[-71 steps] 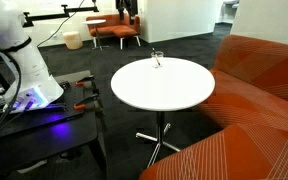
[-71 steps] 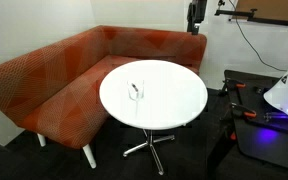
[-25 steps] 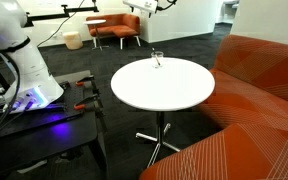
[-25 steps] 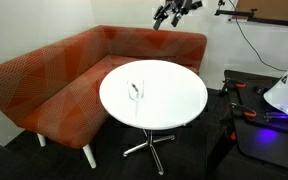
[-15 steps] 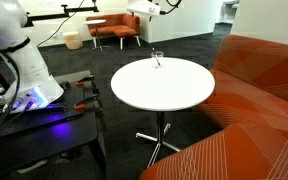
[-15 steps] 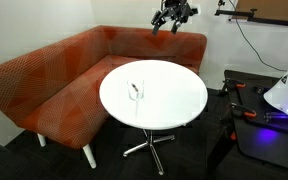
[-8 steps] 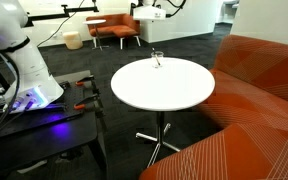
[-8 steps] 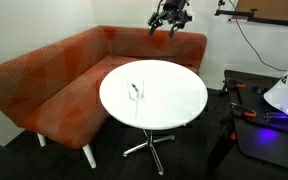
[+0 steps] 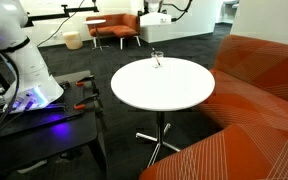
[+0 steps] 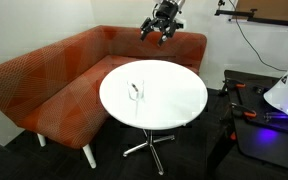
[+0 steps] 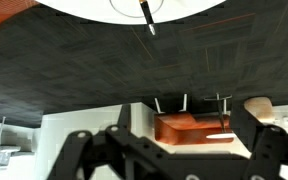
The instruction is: Take the pen out of the glass and set it on the table
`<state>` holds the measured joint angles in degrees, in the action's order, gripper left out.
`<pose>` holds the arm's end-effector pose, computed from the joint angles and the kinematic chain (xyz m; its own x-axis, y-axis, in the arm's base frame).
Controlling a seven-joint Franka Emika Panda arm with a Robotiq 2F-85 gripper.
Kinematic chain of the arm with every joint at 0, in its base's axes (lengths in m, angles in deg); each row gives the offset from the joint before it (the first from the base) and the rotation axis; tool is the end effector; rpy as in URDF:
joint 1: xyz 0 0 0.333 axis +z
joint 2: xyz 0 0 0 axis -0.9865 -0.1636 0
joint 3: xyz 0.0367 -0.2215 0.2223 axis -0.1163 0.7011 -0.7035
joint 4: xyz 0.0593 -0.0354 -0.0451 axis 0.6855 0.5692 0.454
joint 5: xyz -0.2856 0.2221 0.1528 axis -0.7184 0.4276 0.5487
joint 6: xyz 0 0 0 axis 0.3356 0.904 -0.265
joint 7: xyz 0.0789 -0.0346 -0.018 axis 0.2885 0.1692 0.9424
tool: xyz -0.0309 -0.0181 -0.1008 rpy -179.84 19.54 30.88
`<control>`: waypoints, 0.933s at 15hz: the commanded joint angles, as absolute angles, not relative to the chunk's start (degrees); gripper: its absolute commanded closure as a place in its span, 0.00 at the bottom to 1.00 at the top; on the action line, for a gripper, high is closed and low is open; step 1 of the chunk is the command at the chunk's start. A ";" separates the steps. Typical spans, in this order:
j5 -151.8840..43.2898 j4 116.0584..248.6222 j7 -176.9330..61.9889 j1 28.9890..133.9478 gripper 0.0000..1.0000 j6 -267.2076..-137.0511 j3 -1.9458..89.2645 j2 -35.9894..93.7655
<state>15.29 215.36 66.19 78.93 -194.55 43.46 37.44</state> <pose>0.5500 -0.0219 0.3290 0.2468 0.6012 0.7600 0.9253 -0.3792 -0.0005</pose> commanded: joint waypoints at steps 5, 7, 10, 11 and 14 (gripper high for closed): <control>17.80 208.56 72.93 77.68 0.00 -192.99 41.01 30.04; 16.68 206.89 75.13 77.17 0.00 -188.91 41.04 28.46; 15.32 203.94 77.73 76.02 0.00 -180.98 41.29 25.95; 14.62 202.84 78.10 75.66 0.00 -178.49 41.40 24.94; 12.02 199.41 77.37 74.64 0.00 -172.06 41.62 22.18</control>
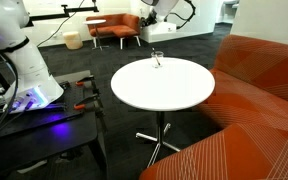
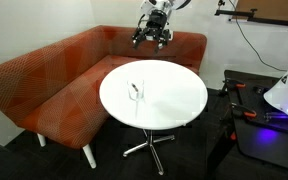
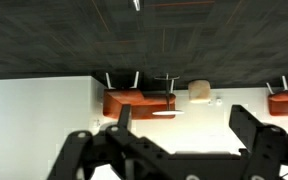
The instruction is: Take the pen out of the glass and set it on the table
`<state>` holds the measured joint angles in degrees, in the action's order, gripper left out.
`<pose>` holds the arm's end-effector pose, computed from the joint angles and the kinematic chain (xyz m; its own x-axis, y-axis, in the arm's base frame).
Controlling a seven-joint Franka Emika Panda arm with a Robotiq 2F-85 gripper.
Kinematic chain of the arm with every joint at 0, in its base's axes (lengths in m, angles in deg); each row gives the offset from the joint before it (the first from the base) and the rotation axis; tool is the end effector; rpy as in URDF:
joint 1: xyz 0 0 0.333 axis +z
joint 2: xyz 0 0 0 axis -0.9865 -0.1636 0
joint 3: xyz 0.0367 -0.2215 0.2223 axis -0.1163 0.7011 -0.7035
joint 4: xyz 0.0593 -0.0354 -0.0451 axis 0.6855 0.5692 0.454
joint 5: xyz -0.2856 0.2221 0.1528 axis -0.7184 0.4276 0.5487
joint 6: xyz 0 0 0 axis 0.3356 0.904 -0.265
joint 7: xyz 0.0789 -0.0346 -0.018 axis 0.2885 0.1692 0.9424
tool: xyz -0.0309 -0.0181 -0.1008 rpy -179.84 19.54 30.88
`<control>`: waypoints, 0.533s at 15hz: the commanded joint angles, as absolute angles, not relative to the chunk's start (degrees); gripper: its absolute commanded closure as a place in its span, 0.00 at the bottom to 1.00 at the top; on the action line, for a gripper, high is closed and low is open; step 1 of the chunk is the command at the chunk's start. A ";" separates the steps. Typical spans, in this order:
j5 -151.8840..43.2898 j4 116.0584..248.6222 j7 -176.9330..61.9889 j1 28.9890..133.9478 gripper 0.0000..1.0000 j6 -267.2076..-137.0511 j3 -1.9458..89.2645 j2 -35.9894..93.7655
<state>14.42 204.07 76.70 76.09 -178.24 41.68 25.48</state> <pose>0.5880 -0.0027 0.2901 0.0548 0.5287 0.8470 0.9952 -0.0982 -0.0031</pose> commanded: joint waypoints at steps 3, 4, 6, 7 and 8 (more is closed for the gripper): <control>12.03 200.82 76.60 74.92 0.00 -172.99 41.67 22.76; 11.58 199.90 76.60 74.73 0.00 -172.24 41.66 21.90; 11.41 198.92 76.59 74.61 0.00 -171.84 41.62 20.86; 11.40 198.73 76.59 74.61 0.00 -171.79 41.61 20.67; 11.39 198.66 76.59 74.61 0.00 -171.78 41.60 20.61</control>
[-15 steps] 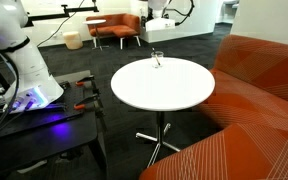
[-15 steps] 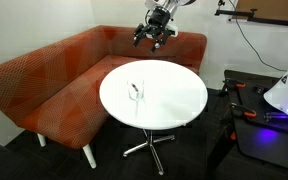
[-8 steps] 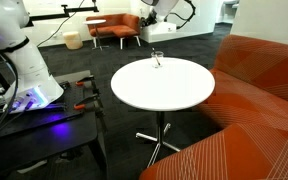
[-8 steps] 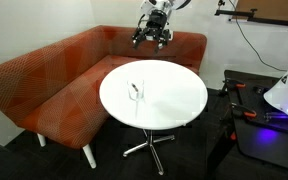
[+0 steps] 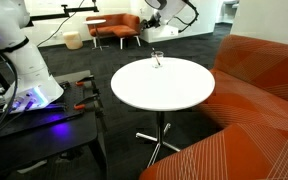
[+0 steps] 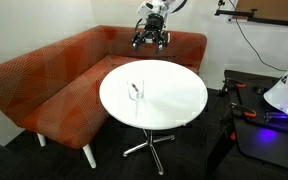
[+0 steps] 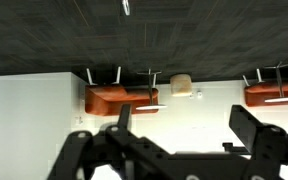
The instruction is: Take the pen out of the glass and set it on the table
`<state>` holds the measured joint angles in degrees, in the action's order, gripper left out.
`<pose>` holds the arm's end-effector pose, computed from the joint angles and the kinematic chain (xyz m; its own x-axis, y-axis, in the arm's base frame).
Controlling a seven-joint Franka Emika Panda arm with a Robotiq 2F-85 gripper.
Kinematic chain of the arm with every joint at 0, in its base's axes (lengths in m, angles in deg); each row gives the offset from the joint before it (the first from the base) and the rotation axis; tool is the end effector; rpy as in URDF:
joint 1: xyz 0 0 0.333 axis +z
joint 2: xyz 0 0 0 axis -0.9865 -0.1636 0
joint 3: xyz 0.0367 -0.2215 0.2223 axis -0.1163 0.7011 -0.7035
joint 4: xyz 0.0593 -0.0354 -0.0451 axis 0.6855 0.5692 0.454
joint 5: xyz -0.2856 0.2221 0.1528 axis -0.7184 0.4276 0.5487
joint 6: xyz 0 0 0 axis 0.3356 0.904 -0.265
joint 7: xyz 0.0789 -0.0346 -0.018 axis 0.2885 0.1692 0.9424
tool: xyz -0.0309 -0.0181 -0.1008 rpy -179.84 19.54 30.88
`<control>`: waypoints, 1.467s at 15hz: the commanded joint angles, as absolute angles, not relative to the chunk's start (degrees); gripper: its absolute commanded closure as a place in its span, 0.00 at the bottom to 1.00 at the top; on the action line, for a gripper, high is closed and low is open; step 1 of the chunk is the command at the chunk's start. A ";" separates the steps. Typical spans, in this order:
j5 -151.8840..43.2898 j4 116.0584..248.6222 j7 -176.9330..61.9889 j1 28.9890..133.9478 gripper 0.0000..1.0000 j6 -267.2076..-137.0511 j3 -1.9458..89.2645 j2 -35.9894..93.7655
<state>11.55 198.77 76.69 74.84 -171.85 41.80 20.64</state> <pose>0.6012 -0.0081 0.2758 0.0438 0.5031 0.8631 0.9990 -0.0136 -0.0427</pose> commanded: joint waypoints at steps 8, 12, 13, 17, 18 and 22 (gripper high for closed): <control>10.62 194.84 80.74 73.78 0.00 -172.40 41.50 14.67; 10.34 193.77 81.96 74.13 0.00 -174.12 41.68 13.21; 10.12 193.60 81.39 74.45 0.00 -174.75 41.73 13.10; 8.75 193.14 79.49 75.52 0.00 -178.56 41.60 12.89; 8.42 193.06 78.94 75.84 0.00 -179.82 41.53 12.83; 6.57 191.93 77.88 76.79 0.01 -182.11 40.77 12.14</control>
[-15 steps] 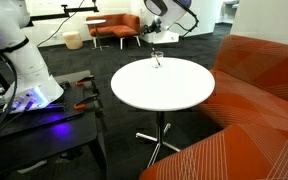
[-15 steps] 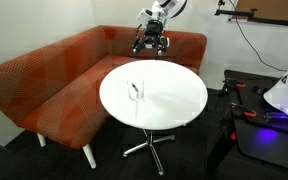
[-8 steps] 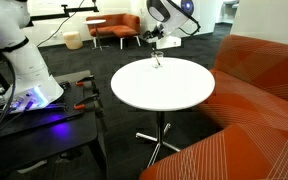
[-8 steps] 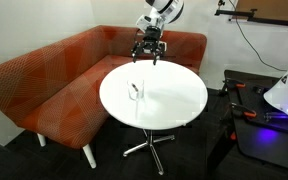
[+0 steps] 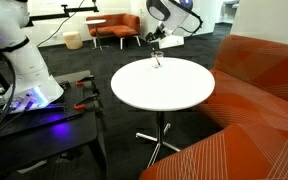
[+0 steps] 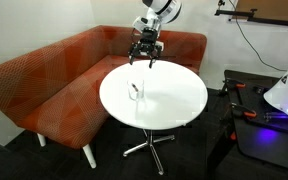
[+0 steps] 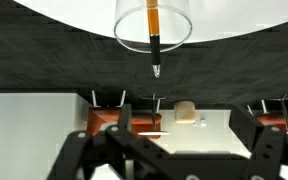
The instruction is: Take the pen out of the glass and set it on the table
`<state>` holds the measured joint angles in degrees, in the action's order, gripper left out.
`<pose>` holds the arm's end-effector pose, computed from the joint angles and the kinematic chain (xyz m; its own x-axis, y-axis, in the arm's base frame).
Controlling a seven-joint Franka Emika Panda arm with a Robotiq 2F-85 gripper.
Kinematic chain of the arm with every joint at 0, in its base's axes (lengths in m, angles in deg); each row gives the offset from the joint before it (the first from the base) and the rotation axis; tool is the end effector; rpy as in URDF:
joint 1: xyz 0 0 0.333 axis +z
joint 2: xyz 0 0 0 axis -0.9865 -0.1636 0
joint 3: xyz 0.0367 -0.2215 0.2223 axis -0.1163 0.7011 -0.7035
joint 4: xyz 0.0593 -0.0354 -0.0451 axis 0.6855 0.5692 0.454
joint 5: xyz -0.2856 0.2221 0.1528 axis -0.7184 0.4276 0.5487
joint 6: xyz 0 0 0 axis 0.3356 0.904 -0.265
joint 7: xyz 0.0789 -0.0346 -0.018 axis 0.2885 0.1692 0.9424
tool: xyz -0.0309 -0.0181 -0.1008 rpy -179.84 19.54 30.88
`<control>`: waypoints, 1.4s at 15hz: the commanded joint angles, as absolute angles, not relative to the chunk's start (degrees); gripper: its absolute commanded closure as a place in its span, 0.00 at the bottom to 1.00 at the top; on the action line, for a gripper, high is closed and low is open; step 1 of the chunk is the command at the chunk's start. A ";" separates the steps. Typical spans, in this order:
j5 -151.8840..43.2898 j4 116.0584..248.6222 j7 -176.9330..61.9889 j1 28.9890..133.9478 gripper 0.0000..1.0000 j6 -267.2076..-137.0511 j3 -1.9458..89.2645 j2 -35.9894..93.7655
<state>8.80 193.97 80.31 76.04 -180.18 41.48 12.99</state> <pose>0.6262 -0.0116 0.2229 -0.0081 0.6088 0.7933 0.9998 -0.0083 0.0166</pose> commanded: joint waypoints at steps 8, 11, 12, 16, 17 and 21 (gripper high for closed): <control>2.61 188.81 76.42 76.82 0.34 -181.48 39.02 9.34; 1.68 187.86 75.02 76.70 0.33 -181.93 38.93 8.02; 1.36 187.55 74.54 76.69 0.34 -182.18 38.91 7.64; 0.34 186.56 72.51 76.78 0.45 -183.49 38.83 6.49; -0.20 186.43 71.61 76.94 0.43 -184.18 38.87 6.36; -2.01 185.72 69.35 76.77 0.43 -185.63 38.35 5.83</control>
